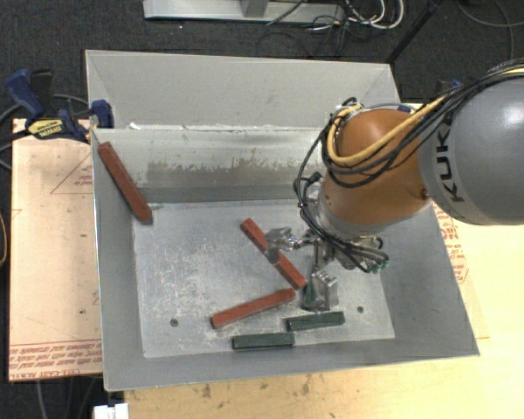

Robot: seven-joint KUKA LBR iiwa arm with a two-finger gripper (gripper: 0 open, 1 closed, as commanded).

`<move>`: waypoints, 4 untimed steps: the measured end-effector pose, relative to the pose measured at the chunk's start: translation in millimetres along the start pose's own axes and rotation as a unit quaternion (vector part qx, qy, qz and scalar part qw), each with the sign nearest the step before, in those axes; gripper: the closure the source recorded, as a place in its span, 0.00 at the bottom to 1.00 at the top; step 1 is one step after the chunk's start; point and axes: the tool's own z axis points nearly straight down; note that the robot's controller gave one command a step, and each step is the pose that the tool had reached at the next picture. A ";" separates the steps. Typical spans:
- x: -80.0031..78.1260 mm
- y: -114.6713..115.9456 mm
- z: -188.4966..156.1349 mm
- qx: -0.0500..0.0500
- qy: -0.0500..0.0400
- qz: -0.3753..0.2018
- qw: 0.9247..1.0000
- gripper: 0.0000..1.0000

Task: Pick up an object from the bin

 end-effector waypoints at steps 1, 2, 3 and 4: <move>4.1 27.4 82.4 -0.002 0.005 0.001 1.000 0.00; -0.2 25.1 76.0 0.000 -0.003 0.003 1.000 1.00; 40.2 -17.7 72.0 0.003 -0.003 -0.268 0.963 1.00; 42.8 -26.0 -28.3 0.003 -0.002 -0.285 0.959 1.00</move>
Offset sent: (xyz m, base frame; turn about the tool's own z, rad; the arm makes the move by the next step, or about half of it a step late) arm -0.0155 0.0193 -0.0783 0.0050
